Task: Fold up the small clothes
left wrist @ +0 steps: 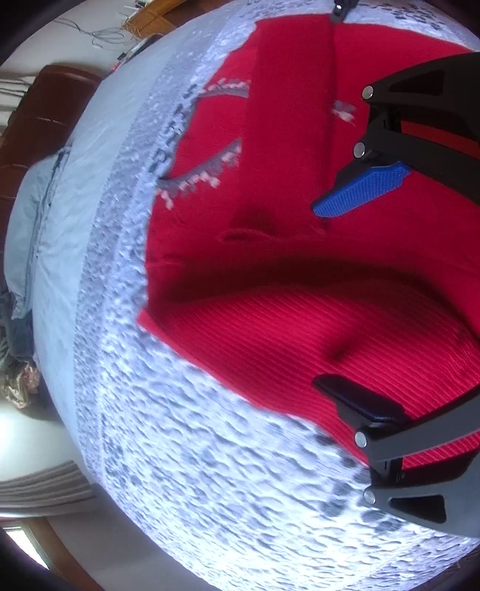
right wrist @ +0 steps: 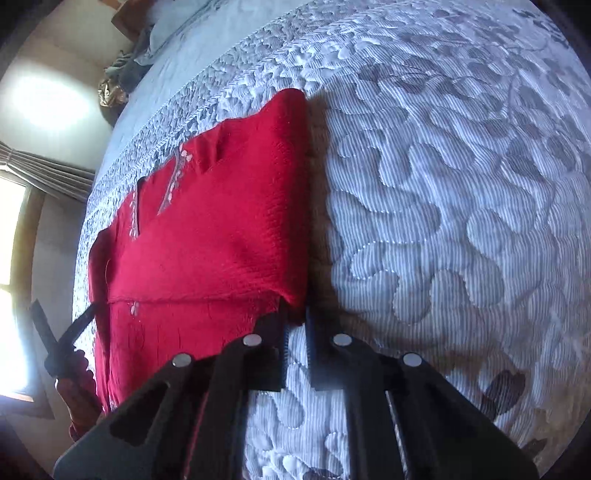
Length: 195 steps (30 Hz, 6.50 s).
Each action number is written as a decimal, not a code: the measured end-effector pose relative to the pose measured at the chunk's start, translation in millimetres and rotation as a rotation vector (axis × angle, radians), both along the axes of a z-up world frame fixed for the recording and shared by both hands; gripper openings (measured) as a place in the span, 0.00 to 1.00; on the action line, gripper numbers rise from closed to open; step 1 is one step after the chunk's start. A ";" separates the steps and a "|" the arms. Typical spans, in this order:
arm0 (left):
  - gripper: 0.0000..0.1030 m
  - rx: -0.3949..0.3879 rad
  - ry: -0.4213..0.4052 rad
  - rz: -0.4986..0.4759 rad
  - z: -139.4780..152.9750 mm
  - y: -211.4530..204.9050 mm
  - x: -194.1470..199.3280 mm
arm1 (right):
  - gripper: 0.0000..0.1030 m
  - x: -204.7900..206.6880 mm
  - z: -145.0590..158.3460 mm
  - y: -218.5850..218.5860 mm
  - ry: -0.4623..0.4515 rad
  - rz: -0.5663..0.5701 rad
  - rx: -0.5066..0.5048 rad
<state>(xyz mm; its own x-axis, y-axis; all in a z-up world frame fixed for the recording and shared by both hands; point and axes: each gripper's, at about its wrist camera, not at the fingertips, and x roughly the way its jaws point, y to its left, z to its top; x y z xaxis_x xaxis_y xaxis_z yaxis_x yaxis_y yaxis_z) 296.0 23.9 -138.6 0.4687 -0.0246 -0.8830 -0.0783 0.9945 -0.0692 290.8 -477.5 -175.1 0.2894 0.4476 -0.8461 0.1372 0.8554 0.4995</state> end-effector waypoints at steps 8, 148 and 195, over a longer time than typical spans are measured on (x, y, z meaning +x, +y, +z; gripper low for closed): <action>0.86 0.233 0.066 0.036 -35.9 -33.5 69.6 | 0.07 4.3 -6.5 3.1 -0.005 0.004 0.000; 0.69 0.164 -0.102 0.061 -14.6 -21.1 79.4 | 0.10 24.4 48.0 30.8 -0.200 -0.003 -0.065; 0.73 0.106 0.184 -0.024 -12.6 57.6 -101.2 | 0.30 -135.0 49.4 96.4 0.011 0.230 0.023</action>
<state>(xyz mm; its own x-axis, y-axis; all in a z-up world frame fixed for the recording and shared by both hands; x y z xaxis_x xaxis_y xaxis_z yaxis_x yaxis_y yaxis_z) 194.7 81.5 -151.2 0.2993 0.0634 -0.9520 -0.0558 0.9972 0.0488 155.7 -381.1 -125.7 0.1683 0.5197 -0.8376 -0.0540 0.8533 0.5186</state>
